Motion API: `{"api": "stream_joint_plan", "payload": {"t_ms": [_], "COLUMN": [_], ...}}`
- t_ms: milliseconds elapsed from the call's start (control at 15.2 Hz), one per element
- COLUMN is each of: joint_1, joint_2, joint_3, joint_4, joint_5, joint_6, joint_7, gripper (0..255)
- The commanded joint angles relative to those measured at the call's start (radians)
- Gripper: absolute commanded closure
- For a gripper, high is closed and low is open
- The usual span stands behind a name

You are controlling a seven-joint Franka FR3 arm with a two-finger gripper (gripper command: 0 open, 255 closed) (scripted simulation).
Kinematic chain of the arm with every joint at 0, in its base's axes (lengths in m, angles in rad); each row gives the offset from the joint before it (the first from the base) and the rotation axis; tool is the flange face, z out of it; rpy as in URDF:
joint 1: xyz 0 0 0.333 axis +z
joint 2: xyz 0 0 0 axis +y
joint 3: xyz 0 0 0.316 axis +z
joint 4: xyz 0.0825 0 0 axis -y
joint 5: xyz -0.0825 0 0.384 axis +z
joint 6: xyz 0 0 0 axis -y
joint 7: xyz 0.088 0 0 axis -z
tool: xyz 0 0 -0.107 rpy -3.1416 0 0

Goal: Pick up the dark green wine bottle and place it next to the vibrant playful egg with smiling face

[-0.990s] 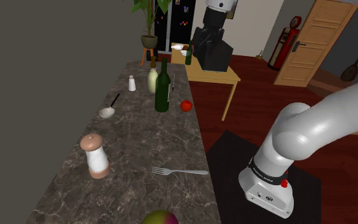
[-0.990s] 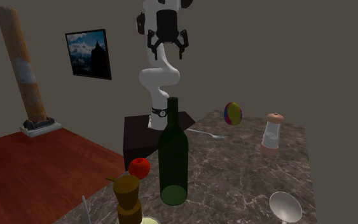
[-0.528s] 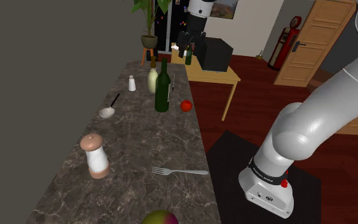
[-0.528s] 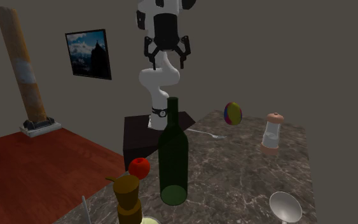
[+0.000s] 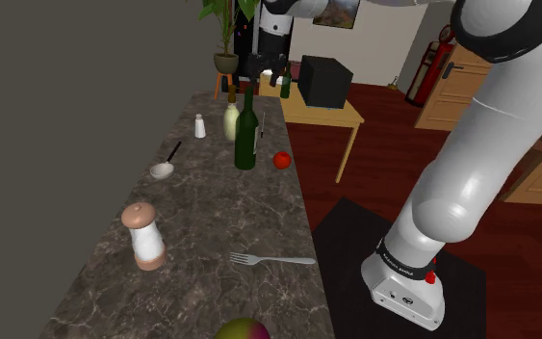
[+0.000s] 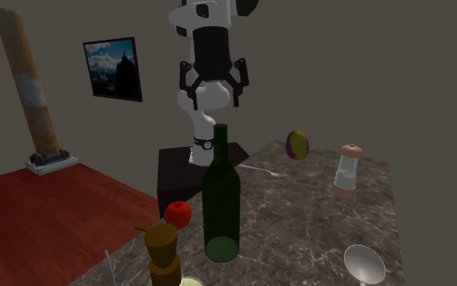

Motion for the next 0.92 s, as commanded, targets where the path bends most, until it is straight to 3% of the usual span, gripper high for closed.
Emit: {"api": "stream_joint_plan", "payload": {"t_ms": [0,198,858], "joint_1": [-0.005,-0.017,-0.014], "joint_2": [0.092,0.198,0.217], "joint_3": [-0.006,-0.008,-0.005], "joint_4": [0.09,0.201,0.126], "joint_5": [0.023,0.049,0.055], "joint_6": [-0.004,-0.017,0.077], "joint_7": [-0.026,-0.052,-0.057], "gripper": [0,0,0]}}
